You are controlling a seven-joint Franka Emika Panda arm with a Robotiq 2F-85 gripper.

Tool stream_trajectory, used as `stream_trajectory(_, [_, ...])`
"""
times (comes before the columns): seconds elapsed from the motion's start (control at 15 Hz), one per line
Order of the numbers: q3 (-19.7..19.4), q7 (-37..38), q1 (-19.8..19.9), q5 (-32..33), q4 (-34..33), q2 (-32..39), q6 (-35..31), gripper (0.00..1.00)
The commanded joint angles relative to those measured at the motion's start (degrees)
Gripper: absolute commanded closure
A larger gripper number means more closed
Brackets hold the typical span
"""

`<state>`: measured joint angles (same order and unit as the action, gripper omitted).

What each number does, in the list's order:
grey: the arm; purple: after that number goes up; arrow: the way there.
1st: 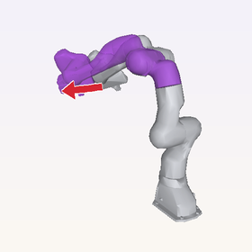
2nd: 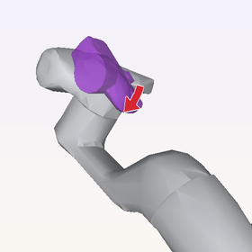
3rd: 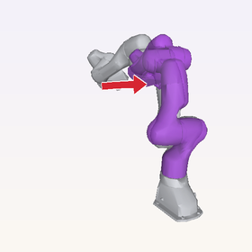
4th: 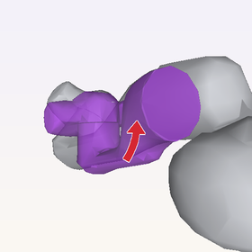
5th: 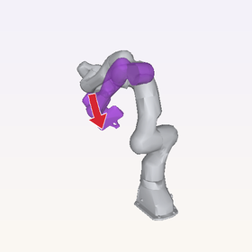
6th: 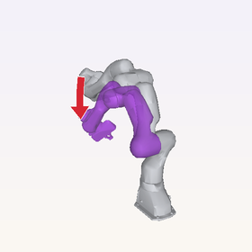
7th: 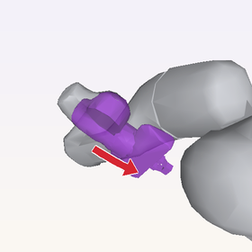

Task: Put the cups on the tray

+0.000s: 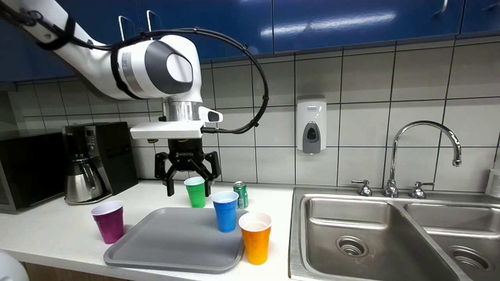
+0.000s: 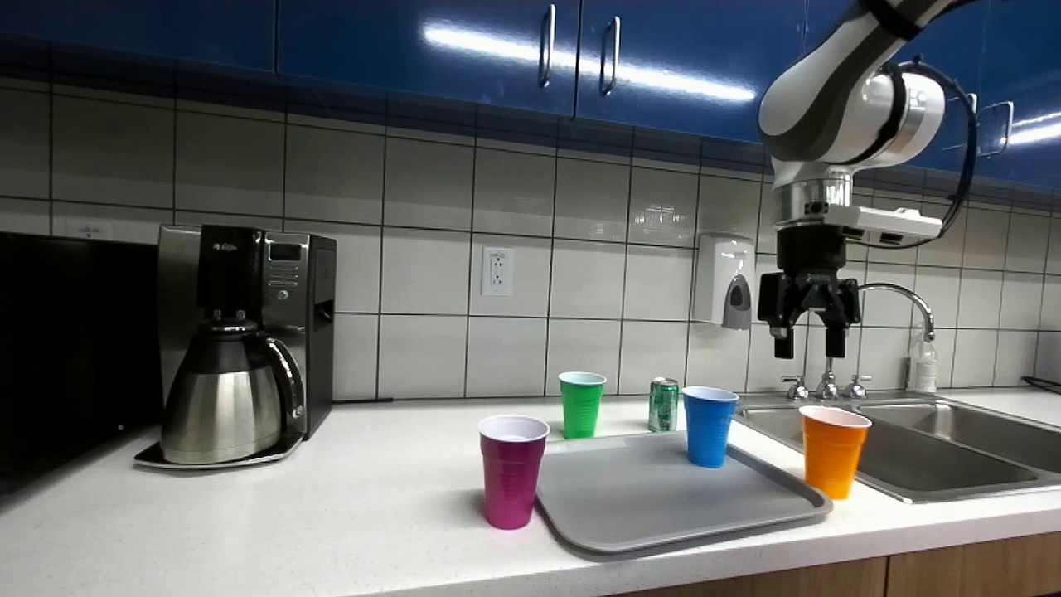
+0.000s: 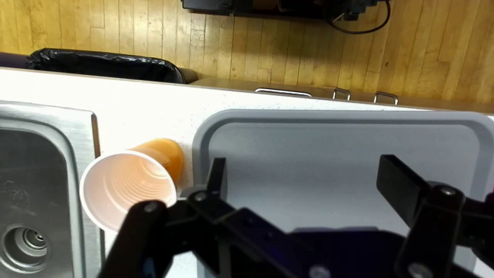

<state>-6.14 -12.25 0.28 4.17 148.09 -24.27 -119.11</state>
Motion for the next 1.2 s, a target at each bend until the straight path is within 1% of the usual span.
stream_trajectory(0.0, [-0.4, -0.9, 1.7, 1.7, -2.5, 5.9, -4.8, 0.00])
stream_trajectory(0.2, [-1.1, -1.0, 2.5, 1.8, -4.2, 9.7, -7.9, 0.00])
stream_trajectory(0.4, [-1.8, -1.2, 3.3, 1.5, -6.3, 13.1, -9.5, 0.00])
stream_trajectory(0.8, [-2.8, -1.1, 4.9, 1.7, -10.1, 18.9, -11.3, 0.00])
stream_trajectory(1.13, [-2.9, -1.1, 5.9, 2.4, -12.4, 22.8, -12.0, 0.00])
